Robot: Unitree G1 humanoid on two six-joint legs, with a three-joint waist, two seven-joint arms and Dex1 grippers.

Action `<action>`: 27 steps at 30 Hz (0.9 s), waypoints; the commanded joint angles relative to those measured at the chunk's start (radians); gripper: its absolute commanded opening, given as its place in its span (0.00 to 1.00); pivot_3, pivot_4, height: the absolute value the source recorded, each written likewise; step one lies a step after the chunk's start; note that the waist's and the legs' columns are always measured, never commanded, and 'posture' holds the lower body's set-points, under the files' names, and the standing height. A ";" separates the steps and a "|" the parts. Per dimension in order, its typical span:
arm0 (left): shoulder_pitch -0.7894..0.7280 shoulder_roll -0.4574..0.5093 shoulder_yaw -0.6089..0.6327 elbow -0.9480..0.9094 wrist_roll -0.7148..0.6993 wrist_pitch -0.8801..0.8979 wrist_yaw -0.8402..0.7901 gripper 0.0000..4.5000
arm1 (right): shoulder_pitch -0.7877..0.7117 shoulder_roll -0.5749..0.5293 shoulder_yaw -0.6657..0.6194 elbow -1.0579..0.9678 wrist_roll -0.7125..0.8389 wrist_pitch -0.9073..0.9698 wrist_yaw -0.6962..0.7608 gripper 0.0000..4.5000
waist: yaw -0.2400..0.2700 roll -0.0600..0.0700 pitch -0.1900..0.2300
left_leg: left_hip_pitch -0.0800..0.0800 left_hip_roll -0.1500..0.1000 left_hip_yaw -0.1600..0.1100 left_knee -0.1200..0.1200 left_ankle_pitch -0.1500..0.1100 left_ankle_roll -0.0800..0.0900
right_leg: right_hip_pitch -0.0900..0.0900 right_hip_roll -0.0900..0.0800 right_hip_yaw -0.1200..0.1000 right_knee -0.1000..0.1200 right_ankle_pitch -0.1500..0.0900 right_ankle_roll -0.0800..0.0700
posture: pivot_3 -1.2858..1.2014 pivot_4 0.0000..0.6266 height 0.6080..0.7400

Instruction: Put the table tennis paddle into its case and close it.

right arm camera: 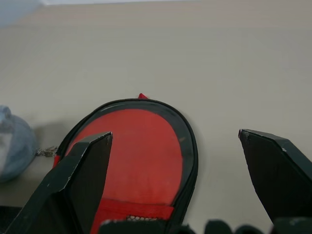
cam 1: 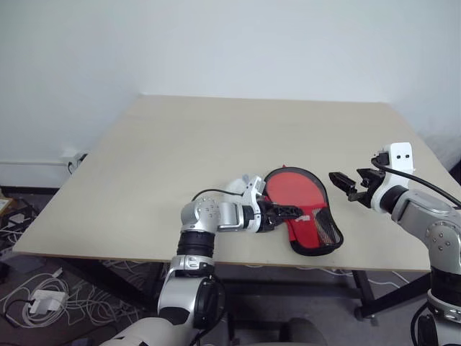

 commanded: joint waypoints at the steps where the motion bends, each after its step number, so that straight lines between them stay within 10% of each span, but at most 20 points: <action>1: -0.015 -0.018 0.020 -0.011 -0.028 0.027 0.020 0.63 | -0.018 0.000 -0.035 -0.010 -0.008 -0.006 -0.007 1.00 | 0.000 0.000 0.000 | 0.000 0.000 0.000 0.000 0.000 0.000 | 0.000 0.000 0.000 0.000 0.000 0.000 | 0.52 0.00 1.00; 3: -0.015 -0.014 0.023 -0.017 -0.019 0.034 0.045 0.48 | -0.019 -0.003 -0.040 -0.007 -0.010 0.000 -0.005 1.00 | 0.000 0.000 0.000 | 0.000 0.000 0.000 0.000 0.000 0.000 | 0.000 0.000 0.000 0.000 0.000 0.000 | 0.52 0.00 1.00; 15: -0.035 -0.062 0.064 0.063 -0.009 -0.015 0.138 0.48 | -0.028 0.016 -0.047 0.016 -0.037 0.014 -0.024 1.00 | -0.001 0.000 0.000 | 0.000 0.000 -0.001 0.000 0.000 0.000 | 0.000 0.000 0.000 0.000 0.000 0.000 | 0.52 0.00 1.00; 22: -0.053 -0.088 0.063 0.137 -0.014 -0.066 0.174 0.04 | -0.028 0.020 -0.063 0.032 -0.058 0.015 -0.041 1.00 | 0.000 0.000 0.000 | 0.000 0.000 0.000 0.000 0.000 0.000 | 0.000 0.000 0.000 0.000 0.000 0.000 | 0.52 0.00 1.00; 27: -0.053 -0.089 0.053 0.165 -0.016 -0.079 0.187 0.01 | -0.029 0.031 -0.075 0.031 -0.065 0.020 -0.049 1.00 | 0.000 0.001 -0.001 | 0.001 0.000 -0.001 0.000 0.000 0.000 | 0.001 0.000 0.000 0.000 0.000 0.000 | 0.52 0.00 1.00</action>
